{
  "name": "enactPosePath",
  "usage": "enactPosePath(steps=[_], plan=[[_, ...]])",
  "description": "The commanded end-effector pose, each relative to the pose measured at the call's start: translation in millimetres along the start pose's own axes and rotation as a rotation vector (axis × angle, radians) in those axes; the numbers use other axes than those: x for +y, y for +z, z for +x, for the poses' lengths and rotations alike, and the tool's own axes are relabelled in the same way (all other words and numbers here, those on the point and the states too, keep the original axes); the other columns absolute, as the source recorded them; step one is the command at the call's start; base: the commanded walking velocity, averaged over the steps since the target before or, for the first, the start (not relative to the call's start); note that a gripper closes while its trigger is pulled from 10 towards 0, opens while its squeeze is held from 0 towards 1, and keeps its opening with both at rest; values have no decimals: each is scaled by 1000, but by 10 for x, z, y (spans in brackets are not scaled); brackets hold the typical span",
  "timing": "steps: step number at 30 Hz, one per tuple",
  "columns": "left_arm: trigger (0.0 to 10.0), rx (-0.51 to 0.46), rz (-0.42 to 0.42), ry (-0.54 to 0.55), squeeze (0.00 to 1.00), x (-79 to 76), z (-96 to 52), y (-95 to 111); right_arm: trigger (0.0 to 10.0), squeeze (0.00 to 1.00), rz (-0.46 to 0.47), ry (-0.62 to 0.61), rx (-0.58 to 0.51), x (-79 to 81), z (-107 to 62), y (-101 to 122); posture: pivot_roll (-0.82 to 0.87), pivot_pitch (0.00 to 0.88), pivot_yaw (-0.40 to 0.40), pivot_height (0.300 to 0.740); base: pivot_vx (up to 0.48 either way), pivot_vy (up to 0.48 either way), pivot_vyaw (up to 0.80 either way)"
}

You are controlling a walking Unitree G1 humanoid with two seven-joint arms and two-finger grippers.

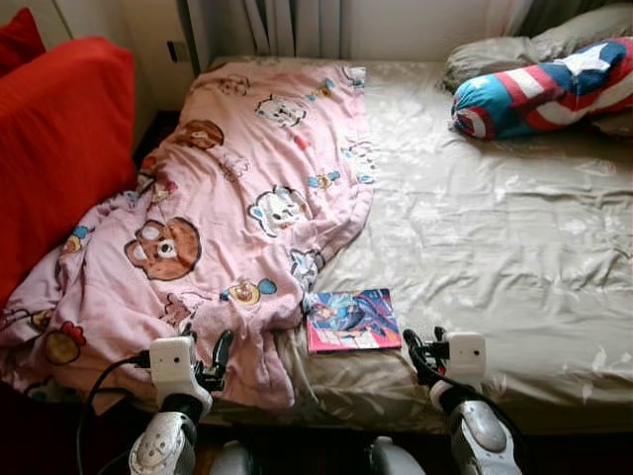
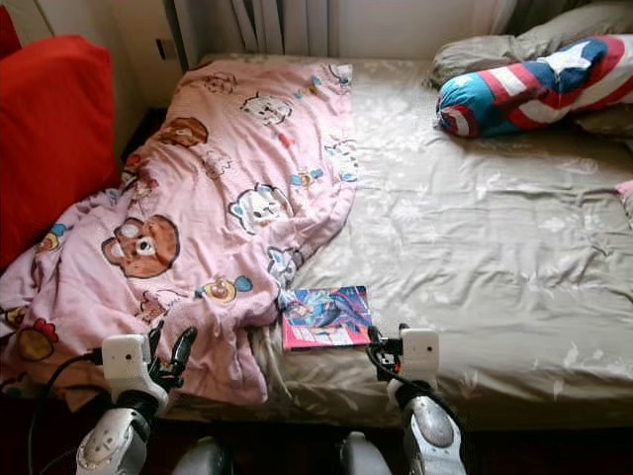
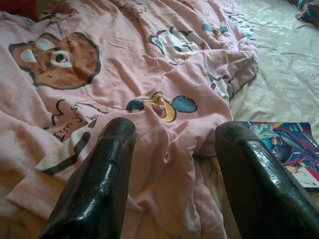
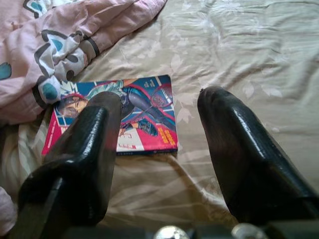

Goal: Clean up the room

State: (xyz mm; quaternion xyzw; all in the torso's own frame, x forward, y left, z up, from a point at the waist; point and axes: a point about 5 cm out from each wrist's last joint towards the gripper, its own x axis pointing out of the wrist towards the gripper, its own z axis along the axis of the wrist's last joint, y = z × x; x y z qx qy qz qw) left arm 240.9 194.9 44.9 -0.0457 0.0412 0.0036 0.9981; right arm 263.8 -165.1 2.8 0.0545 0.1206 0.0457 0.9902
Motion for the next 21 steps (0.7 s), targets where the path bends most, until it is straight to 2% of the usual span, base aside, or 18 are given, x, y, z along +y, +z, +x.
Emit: enactPosePath(steps=[1, 8, 11, 21], plan=[[10000, 21, 6, -1, 0, 4, -20, -27, 10000, 0, 2, -8, 0, -21, -3, -7, -58, 157, -20, 655, 0, 0, 0], [10000, 17, 6, -3, 0, 0, -16, -16, 10000, 0, -10, -11, 45, -17, 4, -62, -54, 155, -20, 645, 0, 0, 0], [10000, 16, 6, -2, 0, 4, -15, -14, 10000, 0, 17, -11, 5, -10, -1, -36, -53, 154, -18, 640, 0, 0, 0], [10000, 10, 4, -9, 0, -5, 9, 12, 10000, 0, 16, -21, 4, -22, 13, -28, -54, 155, -15, 640, 0, 0, 0]])
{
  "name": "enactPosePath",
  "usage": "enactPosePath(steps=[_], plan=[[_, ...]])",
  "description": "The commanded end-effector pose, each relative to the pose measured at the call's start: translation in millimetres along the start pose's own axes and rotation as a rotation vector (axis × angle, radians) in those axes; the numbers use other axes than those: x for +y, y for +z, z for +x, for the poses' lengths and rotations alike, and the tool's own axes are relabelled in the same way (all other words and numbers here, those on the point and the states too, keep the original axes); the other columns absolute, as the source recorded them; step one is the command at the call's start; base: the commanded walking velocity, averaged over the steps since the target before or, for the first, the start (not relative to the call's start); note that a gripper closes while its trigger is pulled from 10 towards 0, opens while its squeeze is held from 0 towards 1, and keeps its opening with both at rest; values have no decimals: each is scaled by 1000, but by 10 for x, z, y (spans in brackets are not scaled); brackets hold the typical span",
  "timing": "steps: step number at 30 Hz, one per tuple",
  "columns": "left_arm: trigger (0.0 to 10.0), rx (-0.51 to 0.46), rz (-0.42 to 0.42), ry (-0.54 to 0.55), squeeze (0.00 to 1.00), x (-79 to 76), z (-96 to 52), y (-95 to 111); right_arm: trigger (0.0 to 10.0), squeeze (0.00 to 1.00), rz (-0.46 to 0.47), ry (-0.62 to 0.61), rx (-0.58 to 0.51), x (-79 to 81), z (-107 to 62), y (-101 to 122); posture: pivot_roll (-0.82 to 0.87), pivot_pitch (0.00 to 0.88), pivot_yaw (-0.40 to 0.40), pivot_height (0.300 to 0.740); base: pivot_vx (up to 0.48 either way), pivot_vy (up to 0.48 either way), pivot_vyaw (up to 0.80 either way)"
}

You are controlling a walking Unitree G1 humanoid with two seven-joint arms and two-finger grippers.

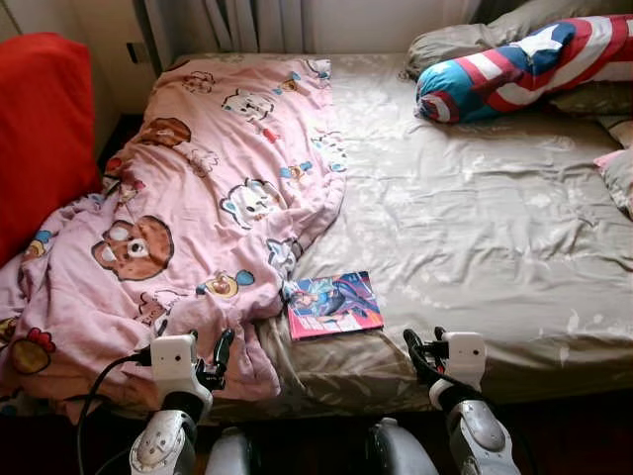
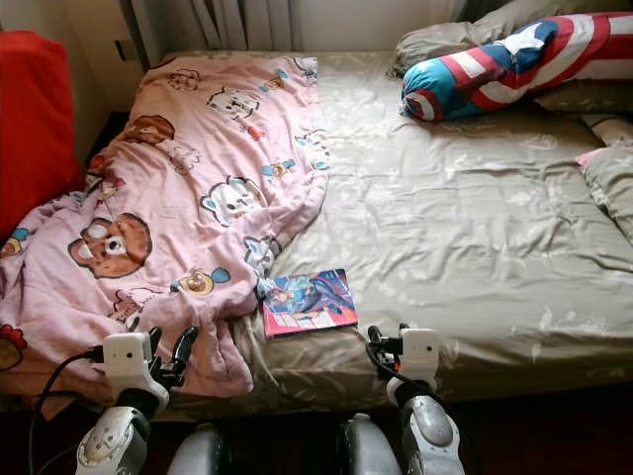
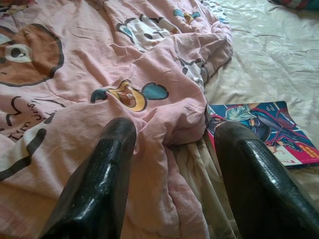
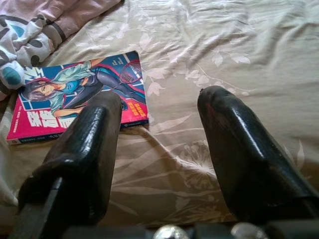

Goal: Clean up the room

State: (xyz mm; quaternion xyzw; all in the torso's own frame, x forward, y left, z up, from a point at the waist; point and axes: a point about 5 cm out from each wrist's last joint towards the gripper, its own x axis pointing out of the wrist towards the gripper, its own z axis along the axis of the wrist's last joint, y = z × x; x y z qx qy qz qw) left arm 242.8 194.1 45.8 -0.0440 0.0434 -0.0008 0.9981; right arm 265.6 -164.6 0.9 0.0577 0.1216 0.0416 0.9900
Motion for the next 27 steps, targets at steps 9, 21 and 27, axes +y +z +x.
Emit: enactPosePath(steps=[9, 21, 27], plan=[[10000, 4, 0, -3, 0, -8, -13, 8, 10000, 0, 2, -13, 9, -32, -8, -19, -49, 159, -16, 640, 0, 0, 0], [10000, 7, 5, -2, 0, -10, -14, 8, 10000, 0, 2, -27, 14, -32, 5, -29, -48, 161, -16, 626, 0, 0, 0], [10000, 6, 5, -2, 0, -15, -6, 14, 10000, 0, 1, -24, 15, -31, 11, -28, -44, 161, -18, 626, 0, 0, 0]])
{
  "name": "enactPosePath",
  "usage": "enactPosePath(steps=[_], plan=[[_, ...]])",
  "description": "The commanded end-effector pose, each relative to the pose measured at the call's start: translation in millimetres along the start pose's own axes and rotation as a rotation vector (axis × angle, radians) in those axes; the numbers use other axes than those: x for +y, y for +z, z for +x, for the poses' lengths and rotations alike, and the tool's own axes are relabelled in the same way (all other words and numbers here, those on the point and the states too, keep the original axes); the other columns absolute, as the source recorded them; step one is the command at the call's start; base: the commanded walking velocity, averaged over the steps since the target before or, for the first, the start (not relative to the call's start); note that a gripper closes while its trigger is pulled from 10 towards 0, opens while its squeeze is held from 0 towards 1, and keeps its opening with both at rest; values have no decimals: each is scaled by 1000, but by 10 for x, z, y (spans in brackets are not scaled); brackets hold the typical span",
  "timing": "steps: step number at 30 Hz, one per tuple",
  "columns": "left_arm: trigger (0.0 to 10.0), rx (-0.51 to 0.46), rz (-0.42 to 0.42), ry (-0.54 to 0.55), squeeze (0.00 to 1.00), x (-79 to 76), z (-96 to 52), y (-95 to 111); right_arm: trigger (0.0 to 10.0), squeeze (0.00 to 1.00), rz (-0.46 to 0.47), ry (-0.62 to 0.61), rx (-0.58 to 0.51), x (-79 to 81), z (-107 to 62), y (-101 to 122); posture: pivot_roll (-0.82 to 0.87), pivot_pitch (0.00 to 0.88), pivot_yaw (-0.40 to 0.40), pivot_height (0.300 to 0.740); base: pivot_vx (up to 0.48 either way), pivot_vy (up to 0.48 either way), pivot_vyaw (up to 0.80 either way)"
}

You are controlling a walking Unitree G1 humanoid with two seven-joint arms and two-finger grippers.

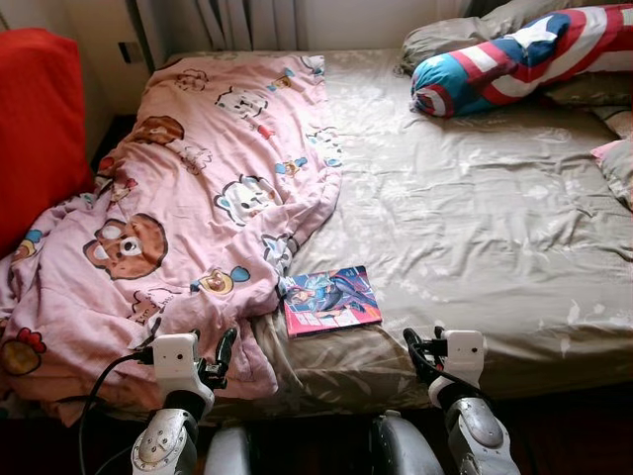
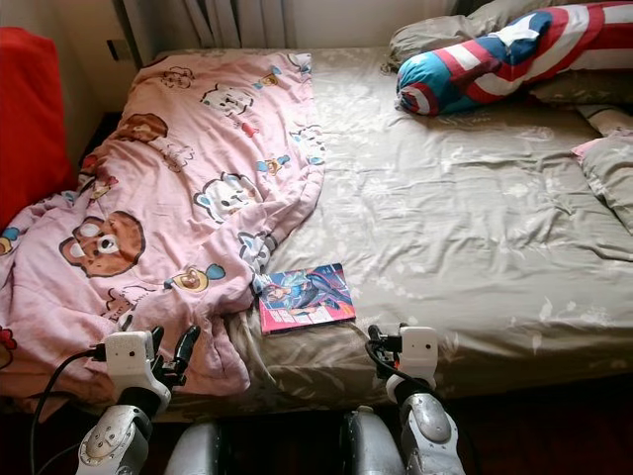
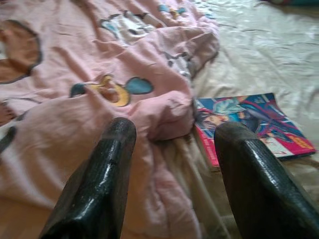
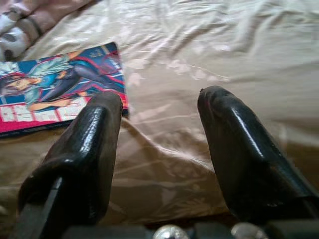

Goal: Clean up the room

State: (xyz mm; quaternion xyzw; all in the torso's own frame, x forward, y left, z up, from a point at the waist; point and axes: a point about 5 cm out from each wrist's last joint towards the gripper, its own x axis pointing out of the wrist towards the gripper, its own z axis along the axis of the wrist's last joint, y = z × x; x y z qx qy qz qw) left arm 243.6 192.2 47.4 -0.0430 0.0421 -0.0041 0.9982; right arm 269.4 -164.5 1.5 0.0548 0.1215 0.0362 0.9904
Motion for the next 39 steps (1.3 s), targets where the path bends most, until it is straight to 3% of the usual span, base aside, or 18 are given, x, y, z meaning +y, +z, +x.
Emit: enactPosePath(steps=[1, 10, 17, 31, 39], plan=[[10000, 8, 1, 6, 0, 4, -12, 0, 10000, 0, 4, -10, 14, -28, -21, -39, -45, 165, -18, 626, 0, 0, 0], [10000, 9, -4, 9, 0, -7, -15, -5, 10000, 0, -43, 1, 44, -17, -3, -46, -41, 159, -21, 621, 0, 0, 0], [10000, 10, -6, 6, 0, -22, -20, -9, 10000, 0, -33, 13, -2, 22, -11, -12, -46, 156, -22, 607, 0, 0, 0], [10000, 7, -25, 11, 0, -42, -2, 3, 10000, 0, -57, 52, 5, 25, -3, -10, -43, 163, -26, 607, 0, 0, 0], [10000, 13, -23, 10, 0, -31, -16, -15, 10000, 0, -49, 74, 2, 72, -1, -15, -43, 165, -25, 607, 0, 0, 379]])
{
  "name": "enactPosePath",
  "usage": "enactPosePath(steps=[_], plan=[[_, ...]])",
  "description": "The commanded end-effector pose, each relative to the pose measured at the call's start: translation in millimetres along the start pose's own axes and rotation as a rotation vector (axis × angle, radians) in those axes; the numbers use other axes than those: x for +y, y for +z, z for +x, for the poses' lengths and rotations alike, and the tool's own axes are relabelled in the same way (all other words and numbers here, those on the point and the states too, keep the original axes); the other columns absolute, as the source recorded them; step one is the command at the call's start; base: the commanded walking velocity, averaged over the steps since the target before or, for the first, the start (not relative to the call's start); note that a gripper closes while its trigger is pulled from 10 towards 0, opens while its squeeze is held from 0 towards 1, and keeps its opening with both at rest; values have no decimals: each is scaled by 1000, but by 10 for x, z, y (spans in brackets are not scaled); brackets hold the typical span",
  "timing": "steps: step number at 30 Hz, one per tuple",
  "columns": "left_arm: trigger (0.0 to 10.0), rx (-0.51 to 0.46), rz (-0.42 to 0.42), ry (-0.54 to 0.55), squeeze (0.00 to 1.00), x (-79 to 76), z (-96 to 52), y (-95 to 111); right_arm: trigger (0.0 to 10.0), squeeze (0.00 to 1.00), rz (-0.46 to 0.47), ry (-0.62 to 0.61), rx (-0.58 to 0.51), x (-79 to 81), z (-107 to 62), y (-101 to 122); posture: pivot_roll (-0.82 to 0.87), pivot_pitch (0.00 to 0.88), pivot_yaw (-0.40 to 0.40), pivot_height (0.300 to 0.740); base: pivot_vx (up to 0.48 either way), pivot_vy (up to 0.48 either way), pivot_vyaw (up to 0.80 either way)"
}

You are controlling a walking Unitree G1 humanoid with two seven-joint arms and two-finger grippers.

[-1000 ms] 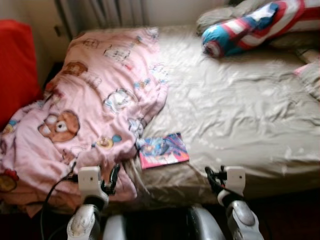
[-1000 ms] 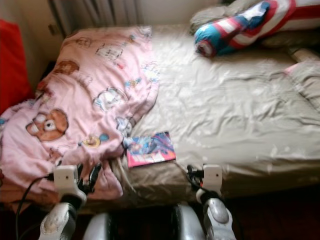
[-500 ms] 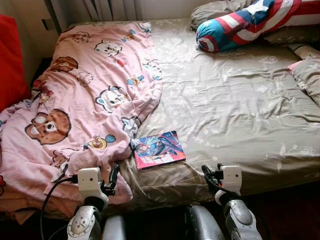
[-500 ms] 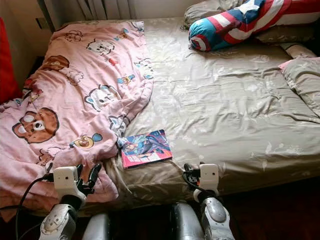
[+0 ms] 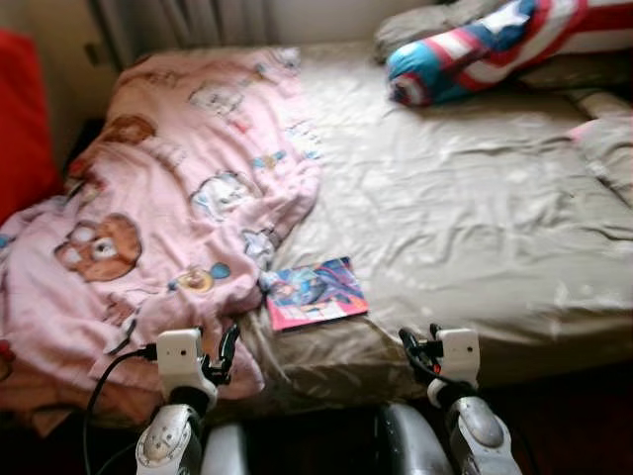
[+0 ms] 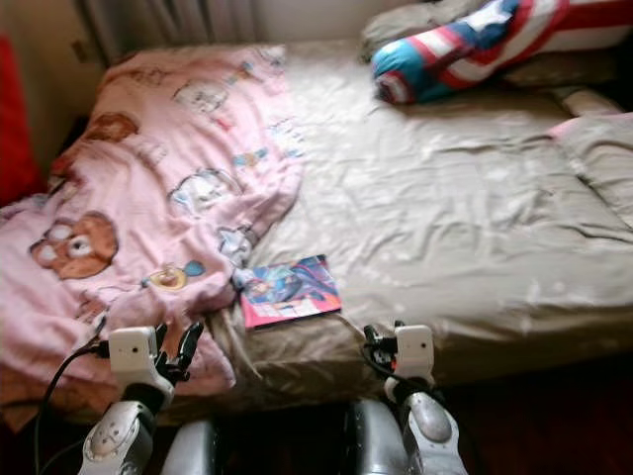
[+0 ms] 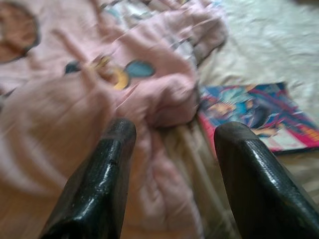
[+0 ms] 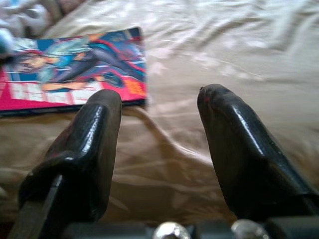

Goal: Clean up the room

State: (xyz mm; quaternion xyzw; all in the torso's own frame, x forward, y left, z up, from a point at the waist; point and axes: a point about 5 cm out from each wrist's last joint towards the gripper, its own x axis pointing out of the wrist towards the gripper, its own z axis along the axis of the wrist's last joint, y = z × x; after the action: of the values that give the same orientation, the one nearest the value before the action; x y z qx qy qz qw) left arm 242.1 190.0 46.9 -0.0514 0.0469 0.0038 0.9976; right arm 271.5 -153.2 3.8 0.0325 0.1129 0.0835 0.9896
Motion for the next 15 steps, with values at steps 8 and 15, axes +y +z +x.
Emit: enactPosePath(steps=[8, 15], plan=[[10000, 11, -8, -12, 0, -25, -16, -24, 10000, 0, 3, -19, 16, -56, -26, -36, -46, 168, -25, 607, 0, 0, 0], [10000, 15, -8, -15, 0, -29, -13, -30, 10000, 0, -60, 18, 1, -4, -6, -2, -44, 170, -25, 607, 0, 0, 457]])
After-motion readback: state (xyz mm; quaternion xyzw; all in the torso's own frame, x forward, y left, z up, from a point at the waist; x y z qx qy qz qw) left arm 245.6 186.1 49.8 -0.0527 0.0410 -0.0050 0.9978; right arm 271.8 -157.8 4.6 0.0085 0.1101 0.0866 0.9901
